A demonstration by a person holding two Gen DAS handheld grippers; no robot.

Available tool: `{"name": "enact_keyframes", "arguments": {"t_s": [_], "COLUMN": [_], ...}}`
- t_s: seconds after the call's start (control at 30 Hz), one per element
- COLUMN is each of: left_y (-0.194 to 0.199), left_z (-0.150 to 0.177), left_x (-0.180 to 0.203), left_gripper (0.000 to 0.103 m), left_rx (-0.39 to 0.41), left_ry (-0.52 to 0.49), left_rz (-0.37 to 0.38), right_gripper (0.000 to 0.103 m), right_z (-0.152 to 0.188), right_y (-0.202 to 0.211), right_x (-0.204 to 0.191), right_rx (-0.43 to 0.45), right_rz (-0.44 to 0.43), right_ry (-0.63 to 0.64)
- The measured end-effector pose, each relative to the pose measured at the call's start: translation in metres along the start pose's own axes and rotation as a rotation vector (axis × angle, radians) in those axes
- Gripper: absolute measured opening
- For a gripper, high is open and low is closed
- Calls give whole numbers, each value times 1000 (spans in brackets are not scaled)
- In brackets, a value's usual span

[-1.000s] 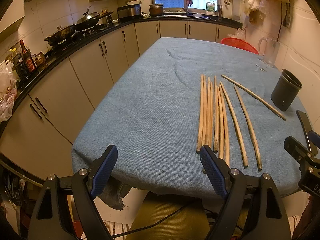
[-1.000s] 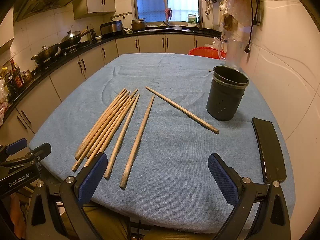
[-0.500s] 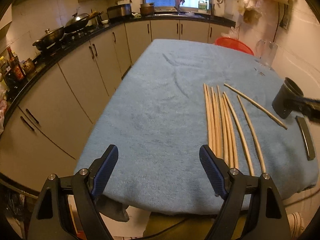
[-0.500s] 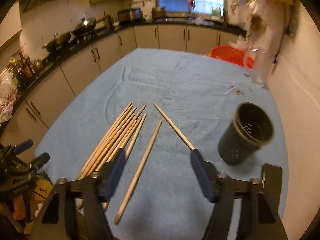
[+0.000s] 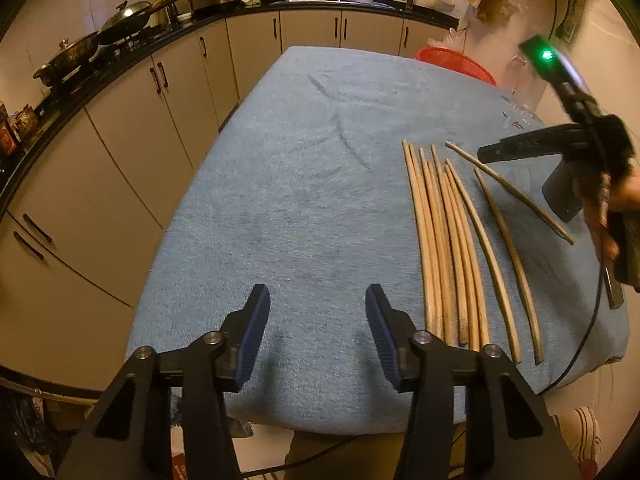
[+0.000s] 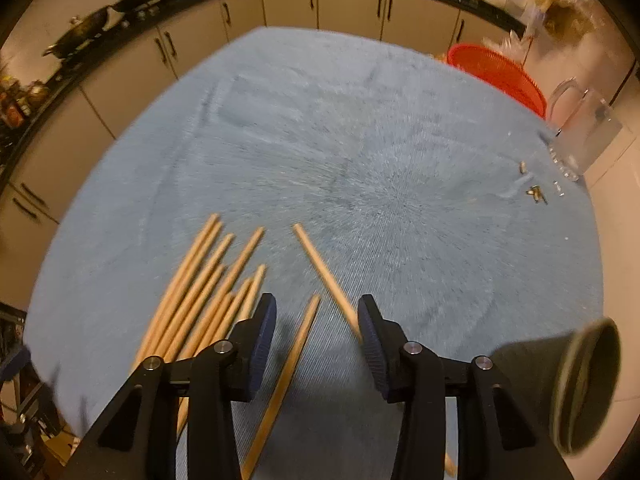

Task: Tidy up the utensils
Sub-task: 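Grasp one wooden chopstick with the right tool while the left tool grasps another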

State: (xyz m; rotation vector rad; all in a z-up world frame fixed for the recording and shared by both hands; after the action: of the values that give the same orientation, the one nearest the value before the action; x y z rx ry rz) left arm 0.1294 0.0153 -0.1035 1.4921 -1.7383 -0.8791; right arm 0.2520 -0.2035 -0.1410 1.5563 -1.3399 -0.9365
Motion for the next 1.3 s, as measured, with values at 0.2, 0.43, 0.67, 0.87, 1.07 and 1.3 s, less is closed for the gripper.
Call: {"name": "enact_keyframes", "arguments": {"t_s": [0.2,0.43,0.67,0.87,1.07,1.3], "left_y": [-9,-21,-50,-78,-110,-128], "left_z": [-7,-19,-47,-75,-94,-99], "left_x": [-1,1,29,64,90,102], "left_gripper": [48,48,48,48,33,25], "left_rx": [-7,-25,-100,-167,-258,-277], "left_ry": [-4,-3,-58,-85,-91,-137], "left_rz": [3,24,83,152,166,128], "right_gripper": [35,13,7,7,7,7], "right_z": [-9,-13,-11,-5,9,22], "right_y": [-34,-37,-18,37,85,96], "right_x": [15,17,24,23,9,6], "right_rx": [-67,-77,-12,138,245,267], "right_rz": [41,37,-11,-62,-103,-133], "right_ry": [-7,-36,-161,-180,-171,-173]}}
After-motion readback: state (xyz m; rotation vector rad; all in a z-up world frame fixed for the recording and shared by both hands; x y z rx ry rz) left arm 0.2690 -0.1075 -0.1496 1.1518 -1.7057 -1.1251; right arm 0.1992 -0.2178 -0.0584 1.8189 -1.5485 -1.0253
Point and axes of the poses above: each gripper's, at about its wrist camera, not at the fingertips, and y roughly against the way its jaws point, x to its right, z to its underside, the point moved 9 cm from there along -y, roughly the way its jaws point, and after that the axes turned 5 degrees about y, right-handed, at the moved point
